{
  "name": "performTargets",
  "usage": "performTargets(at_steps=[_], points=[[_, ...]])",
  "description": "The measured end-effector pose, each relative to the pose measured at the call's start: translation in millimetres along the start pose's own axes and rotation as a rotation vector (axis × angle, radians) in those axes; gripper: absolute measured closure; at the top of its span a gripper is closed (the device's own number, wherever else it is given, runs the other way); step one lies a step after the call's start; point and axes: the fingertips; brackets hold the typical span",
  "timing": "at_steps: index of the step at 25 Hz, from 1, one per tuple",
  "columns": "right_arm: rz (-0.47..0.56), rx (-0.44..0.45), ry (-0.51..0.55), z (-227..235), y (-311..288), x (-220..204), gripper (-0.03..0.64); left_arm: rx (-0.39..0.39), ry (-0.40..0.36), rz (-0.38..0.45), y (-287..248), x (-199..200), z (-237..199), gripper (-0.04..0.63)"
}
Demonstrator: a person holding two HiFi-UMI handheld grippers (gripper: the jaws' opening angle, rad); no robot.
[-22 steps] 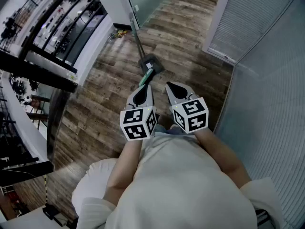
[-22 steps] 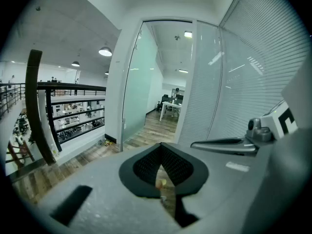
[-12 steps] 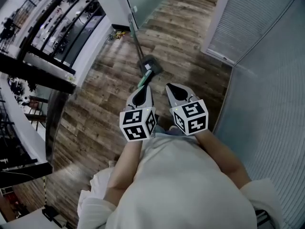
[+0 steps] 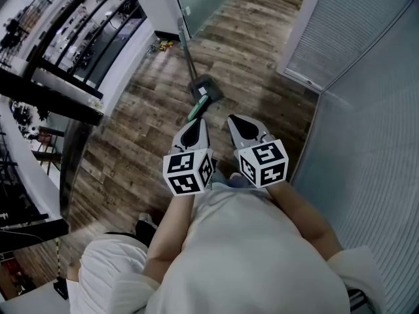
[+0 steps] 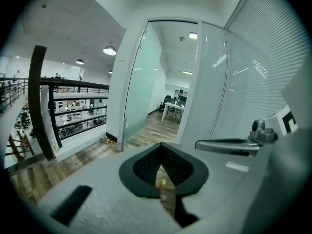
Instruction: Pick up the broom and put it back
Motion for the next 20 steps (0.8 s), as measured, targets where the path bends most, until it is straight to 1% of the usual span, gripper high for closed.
performTargets(at_steps=[10,20], points=[[-0.019,0.012,-0.017,-0.2,-6.8,-0.1,0.611,0.023,0.019,-0.02,-0.8,-6.2,-7.6,0.586],[-0.016,0.004,-0.029,13.8,-27.6,10.9,0.611,0.037,0.033,-0.025,-22.1,-2.1,-26.7,0.586]])
Point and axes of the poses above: the fingertips, and each gripper's own axes: y backward along the fingers, z to its right, x out of its top, and after that the axes turned 10 degrees about -y, right-handed
